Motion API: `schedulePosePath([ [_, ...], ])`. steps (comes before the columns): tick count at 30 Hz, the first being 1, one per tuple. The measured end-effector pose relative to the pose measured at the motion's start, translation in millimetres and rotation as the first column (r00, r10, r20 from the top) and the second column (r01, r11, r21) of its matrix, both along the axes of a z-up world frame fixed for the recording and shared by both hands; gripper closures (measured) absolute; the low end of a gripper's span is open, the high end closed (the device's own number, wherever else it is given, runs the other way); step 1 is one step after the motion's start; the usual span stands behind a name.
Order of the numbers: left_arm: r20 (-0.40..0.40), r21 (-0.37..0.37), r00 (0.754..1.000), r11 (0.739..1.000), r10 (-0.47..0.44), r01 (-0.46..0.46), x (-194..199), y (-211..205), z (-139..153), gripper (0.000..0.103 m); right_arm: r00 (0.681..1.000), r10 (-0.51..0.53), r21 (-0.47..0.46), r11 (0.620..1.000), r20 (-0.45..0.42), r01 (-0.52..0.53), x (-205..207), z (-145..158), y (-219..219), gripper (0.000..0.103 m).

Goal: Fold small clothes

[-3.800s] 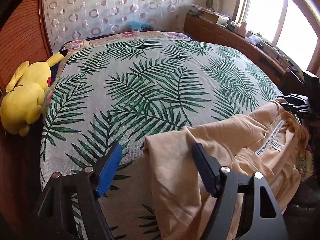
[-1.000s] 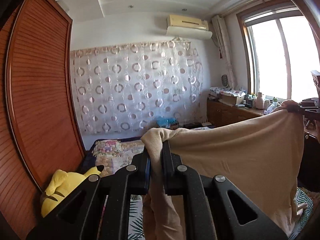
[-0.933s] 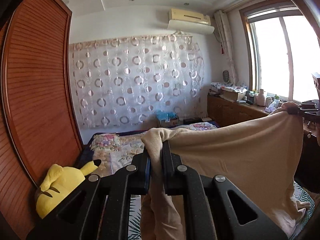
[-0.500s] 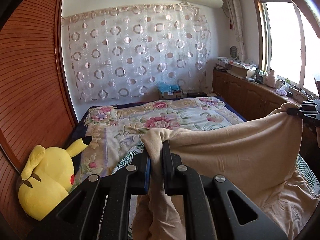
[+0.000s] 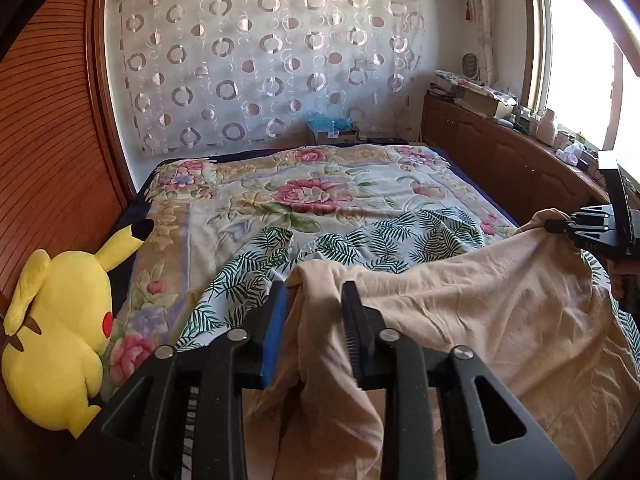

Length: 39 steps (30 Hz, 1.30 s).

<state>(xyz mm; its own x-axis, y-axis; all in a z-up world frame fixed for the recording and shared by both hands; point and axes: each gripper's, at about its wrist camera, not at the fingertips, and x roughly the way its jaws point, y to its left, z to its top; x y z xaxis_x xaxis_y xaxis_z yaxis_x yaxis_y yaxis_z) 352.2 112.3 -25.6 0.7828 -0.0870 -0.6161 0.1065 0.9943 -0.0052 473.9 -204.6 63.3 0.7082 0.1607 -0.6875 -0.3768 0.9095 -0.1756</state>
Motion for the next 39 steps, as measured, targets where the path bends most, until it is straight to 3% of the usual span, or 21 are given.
schedulePosePath([
  [1, -0.008, -0.004, 1.0, 1.0, -0.001, 0.001, -6.4, 1.6, -1.9, 0.06, 1.0, 0.001, 0.001, 1.0, -0.007, -0.001, -0.1, 0.3, 0.3, 0.095],
  [5, -0.069, -0.002, 0.998, 1.0, 0.006, -0.006, -21.7, 7.0, -15.3, 0.06, 1.0, -0.003, 0.003, 1.0, -0.025, 0.003, -1.0, -1.6, -1.3, 0.095],
  [11, -0.156, 0.123, 0.987, 0.992, 0.023, -0.004, -44.4, 0.8, -44.4, 0.06, 0.999, -0.008, 0.013, 1.0, -0.042, 0.009, 8.4, 1.2, -3.6, 0.095],
  [15, -0.198, 0.116, 0.98, 0.993, 0.031, -0.008, -44.2, 3.8, -54.0, 0.071, 0.998, -0.025, 0.043, 0.999, -0.066, 0.028, 14.7, -1.0, -7.7, 0.093],
  [17, -0.189, 0.103, 0.982, 0.995, 0.027, -0.008, -45.4, 5.3, -53.9, 0.071, 0.997, -0.037, 0.046, 0.998, -0.062, 0.039, 11.7, -2.2, -11.0, 0.083],
  [27, -0.176, 0.11, 0.984, 0.994, 0.026, -0.007, -48.2, 2.6, -53.2, 0.072, 1.0, -0.001, 0.147, 0.989, -0.027, 0.005, -59.9, -3.6, -50.1, 0.081],
  [31, -0.178, 0.091, 0.984, 0.996, 0.023, -0.007, -48.3, 2.8, -54.5, 0.072, 0.998, -0.021, 0.163, 0.986, -0.052, 0.03, -83.7, -10.9, -64.1, 0.063],
  [35, -0.178, 0.095, 0.984, 0.995, 0.024, -0.007, -48.8, 3.4, -56.0, 0.072, 0.995, -0.026, 0.21, 0.977, -0.095, 0.046, -99.6, -18.2, -71.1, 0.063],
  [39, -0.179, 0.091, 0.984, 0.996, 0.024, -0.007, -48.8, 2.9, -56.0, 0.072, 0.993, -0.014, 0.193, 0.98, -0.12, 0.037, -108.3, -21.3, -67.3, 0.063],
])
